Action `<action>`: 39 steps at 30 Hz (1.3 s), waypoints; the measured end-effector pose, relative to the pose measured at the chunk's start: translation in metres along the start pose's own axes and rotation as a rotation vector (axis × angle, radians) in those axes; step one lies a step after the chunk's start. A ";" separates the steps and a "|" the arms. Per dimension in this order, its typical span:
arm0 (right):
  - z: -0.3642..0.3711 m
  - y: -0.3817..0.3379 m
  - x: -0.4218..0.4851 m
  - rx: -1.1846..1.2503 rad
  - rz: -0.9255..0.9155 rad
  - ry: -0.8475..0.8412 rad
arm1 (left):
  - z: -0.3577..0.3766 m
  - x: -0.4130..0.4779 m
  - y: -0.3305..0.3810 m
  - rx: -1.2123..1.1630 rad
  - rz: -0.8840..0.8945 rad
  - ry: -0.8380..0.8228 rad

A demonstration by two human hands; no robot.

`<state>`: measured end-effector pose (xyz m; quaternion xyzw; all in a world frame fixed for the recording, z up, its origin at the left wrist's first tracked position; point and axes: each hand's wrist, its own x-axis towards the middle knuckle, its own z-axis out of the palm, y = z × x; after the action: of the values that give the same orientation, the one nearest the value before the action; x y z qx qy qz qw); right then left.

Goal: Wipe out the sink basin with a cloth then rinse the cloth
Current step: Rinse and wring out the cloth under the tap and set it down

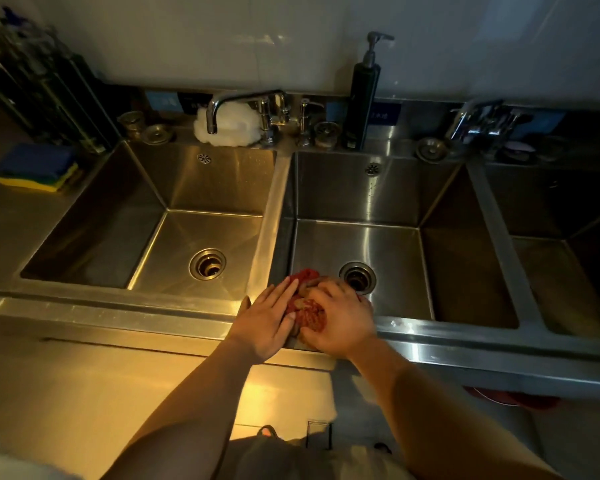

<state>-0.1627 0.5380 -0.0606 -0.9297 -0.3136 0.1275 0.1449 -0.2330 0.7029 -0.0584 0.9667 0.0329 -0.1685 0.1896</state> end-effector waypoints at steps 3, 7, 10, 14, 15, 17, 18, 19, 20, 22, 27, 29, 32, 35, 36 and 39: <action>-0.011 0.033 -0.017 0.011 -0.010 0.009 | 0.018 0.004 0.028 0.011 -0.030 -0.011; -0.024 0.080 -0.037 0.017 -0.002 0.015 | 0.036 0.009 0.050 0.104 -0.094 -0.008; -0.033 0.120 -0.051 -0.032 0.002 -0.006 | 0.045 0.010 0.055 0.226 -0.147 0.007; -0.037 0.144 -0.060 -0.085 0.025 -0.009 | 0.046 0.012 0.058 0.231 -0.149 0.020; -0.039 0.141 -0.057 -0.072 0.040 -0.024 | 0.046 0.012 0.059 0.224 -0.153 0.022; -0.041 0.135 -0.046 0.011 0.104 -0.073 | 0.045 0.012 0.060 0.210 -0.163 0.022; -0.041 0.132 -0.043 0.037 0.128 -0.095 | 0.044 0.012 0.060 0.207 -0.168 0.018; -0.039 0.131 -0.040 0.036 0.134 -0.102 | 0.043 0.013 0.060 0.203 -0.175 0.014; -0.035 0.130 -0.040 0.015 0.130 -0.094 | 0.042 0.014 0.061 0.196 -0.185 0.015; -0.028 0.128 -0.043 -0.030 0.116 -0.047 | 0.042 0.017 0.064 0.168 -0.216 0.033; -0.019 0.106 -0.041 -0.012 0.080 0.049 | 0.044 0.028 0.071 0.142 -0.303 0.035; -0.014 0.091 -0.037 0.003 0.059 0.065 | 0.044 0.031 0.071 0.165 -0.314 0.032; -0.010 0.079 -0.033 0.000 0.049 0.073 | 0.045 0.033 0.069 0.191 -0.305 0.021; -0.011 0.082 -0.034 0.006 0.058 0.068 | 0.042 0.035 0.069 0.188 -0.294 0.015; -0.012 0.083 -0.036 0.006 0.058 0.073 | 0.042 0.036 0.070 0.191 -0.290 0.011; -0.013 0.088 -0.042 0.011 0.055 0.094 | 0.044 0.041 0.080 0.210 -0.272 0.002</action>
<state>-0.1425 0.4421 -0.0730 -0.9422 -0.2799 0.0892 0.1609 -0.1983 0.6119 -0.0821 0.9680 0.1458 -0.1942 0.0631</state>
